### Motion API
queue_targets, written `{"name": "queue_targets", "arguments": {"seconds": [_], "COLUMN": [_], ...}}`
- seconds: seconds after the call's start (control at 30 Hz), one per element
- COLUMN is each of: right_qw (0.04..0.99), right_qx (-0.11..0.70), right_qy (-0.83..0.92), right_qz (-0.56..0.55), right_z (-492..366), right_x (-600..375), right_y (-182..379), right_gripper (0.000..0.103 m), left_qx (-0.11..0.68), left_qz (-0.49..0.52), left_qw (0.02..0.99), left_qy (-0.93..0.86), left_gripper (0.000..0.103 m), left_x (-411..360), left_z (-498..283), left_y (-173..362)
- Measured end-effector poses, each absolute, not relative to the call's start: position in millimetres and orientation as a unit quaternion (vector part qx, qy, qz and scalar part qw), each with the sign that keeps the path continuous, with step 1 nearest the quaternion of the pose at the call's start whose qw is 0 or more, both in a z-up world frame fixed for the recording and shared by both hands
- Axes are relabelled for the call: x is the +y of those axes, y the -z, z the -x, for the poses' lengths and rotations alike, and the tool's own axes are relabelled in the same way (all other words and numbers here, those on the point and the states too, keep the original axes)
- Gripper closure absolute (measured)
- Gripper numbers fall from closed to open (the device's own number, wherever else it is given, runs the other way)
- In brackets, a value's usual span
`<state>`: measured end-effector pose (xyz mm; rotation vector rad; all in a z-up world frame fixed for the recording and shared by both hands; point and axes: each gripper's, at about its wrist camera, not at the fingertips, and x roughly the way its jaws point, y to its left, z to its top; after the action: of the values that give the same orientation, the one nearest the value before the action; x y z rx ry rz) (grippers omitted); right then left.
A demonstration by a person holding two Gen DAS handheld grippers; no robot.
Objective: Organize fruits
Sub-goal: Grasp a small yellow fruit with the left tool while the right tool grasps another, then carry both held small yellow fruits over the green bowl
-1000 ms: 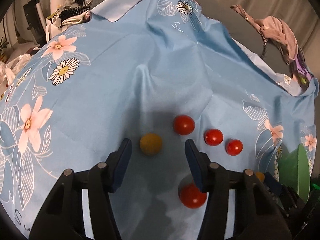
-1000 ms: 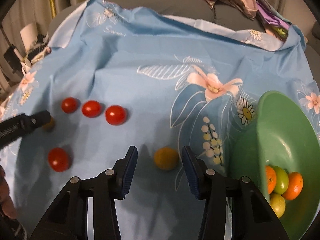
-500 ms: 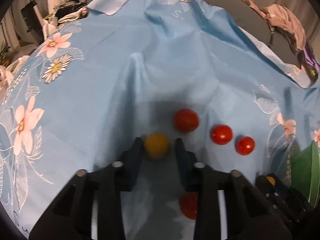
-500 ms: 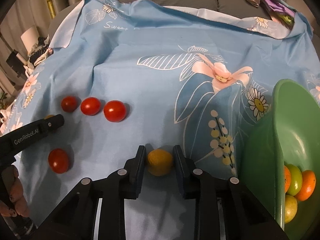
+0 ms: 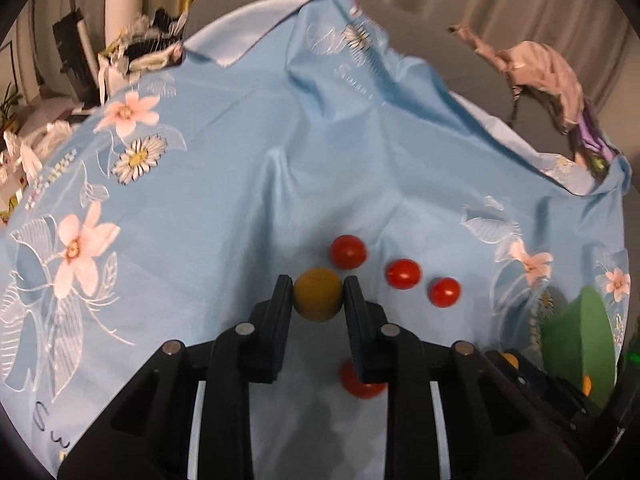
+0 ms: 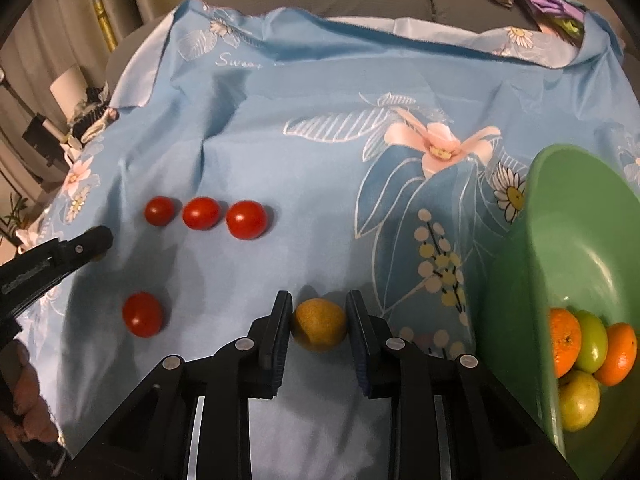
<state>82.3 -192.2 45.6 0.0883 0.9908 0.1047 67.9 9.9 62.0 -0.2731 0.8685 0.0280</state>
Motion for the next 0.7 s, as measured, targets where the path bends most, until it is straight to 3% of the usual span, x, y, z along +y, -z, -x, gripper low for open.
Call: {"name": "queue_targets", "arguments": {"seconds": [0.7], "right_qw": [0.921], "right_qx": [0.368], "right_qy": [-0.07], "right_qz": [-0.11], "right_z": [-28], "right_x": [-228], "right_y": [-110], "right_gripper": [0.073], "left_qx": [0.306], "left_qz": [0.074], "left_qw": [0.946], "left_qy": [0.079], "left_gripper": [0.077], "left_x": [-56], "left_z": [8], "left_y": [-132]}}
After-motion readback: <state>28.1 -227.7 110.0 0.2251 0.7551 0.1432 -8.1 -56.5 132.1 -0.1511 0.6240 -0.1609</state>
